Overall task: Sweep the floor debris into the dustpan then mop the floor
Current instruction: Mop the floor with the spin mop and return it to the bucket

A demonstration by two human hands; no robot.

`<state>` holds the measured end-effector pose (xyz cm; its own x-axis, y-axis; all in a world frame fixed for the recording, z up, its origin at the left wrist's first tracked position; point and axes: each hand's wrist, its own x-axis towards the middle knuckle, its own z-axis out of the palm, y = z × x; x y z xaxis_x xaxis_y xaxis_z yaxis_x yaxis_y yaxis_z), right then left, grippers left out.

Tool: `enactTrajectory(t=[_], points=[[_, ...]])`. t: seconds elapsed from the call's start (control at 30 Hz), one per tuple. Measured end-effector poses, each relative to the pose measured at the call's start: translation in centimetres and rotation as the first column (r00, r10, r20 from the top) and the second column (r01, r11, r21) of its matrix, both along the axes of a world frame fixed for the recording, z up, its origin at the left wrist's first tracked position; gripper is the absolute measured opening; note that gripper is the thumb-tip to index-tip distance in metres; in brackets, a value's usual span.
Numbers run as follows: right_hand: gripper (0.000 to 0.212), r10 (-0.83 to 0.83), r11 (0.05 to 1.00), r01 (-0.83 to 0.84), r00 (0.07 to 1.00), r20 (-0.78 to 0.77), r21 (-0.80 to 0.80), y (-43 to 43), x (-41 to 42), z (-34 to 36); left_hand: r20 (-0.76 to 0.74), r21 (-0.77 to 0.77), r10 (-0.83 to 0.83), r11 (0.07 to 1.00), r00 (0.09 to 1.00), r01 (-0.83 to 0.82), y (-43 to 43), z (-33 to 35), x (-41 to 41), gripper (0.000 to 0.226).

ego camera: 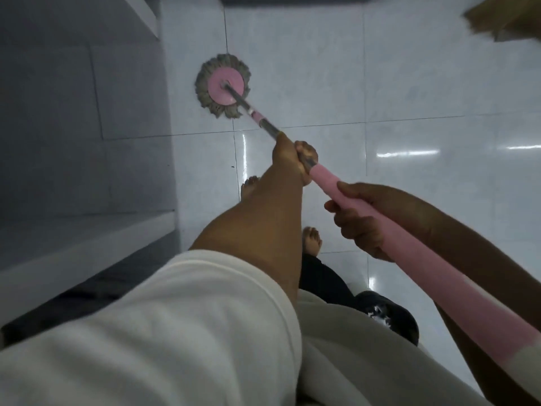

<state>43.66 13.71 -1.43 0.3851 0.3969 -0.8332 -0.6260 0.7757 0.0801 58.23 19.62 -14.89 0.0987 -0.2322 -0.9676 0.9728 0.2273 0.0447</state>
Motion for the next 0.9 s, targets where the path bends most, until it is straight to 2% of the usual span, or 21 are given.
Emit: enactTrajectory(t=[0.07, 0.1, 0.23, 0.37, 0.57, 0.77, 0.9], points=[[0.03, 0.008, 0.999, -0.008, 1.0, 0.006, 0.036, 0.9, -3.5, 1.3, -0.098, -0.068, 0.002, 0.998, 0.995, -0.008, 1.1, 1.1, -3.7, 0.052], [0.029, 0.015, 0.999, -0.015, 1.0, -0.013, 0.042, 1.3, -4.3, 2.1, -0.122, -0.054, -0.015, 0.999, 0.992, 0.009, 1.7, 1.8, -5.0, 0.052], [0.029, 0.026, 0.999, -0.024, 0.999, -0.037, 0.029, 2.4, -4.5, 3.1, -0.101, -0.035, -0.1, 0.995, 0.99, 0.097, 2.7, 2.7, -5.3, 0.053], [0.03, -0.002, 1.0, 0.003, 0.998, -0.056, 0.015, 2.1, -1.0, 2.8, -0.084, -0.044, -0.125, 0.992, 0.989, 0.122, 2.5, 2.1, -1.8, 0.054], [0.032, -0.028, 0.999, 0.025, 0.998, -0.059, -0.048, 1.8, 12.5, 0.3, -0.047, -0.09, -0.085, 0.993, 0.995, 0.08, 1.1, 0.1, 12.2, 0.053], [0.028, -0.049, 0.999, 0.049, 0.999, 0.013, -0.01, 0.3, 30.4, -3.2, 0.02, -0.091, -0.034, 0.995, 0.999, 0.036, -1.1, -2.2, 30.6, 0.049], [0.026, -0.063, 0.998, 0.063, 0.996, 0.061, -0.007, -0.8, 38.7, -4.9, 0.056, -0.107, 0.006, 0.994, 0.998, 0.0, -2.3, -3.4, 38.7, 0.049]])
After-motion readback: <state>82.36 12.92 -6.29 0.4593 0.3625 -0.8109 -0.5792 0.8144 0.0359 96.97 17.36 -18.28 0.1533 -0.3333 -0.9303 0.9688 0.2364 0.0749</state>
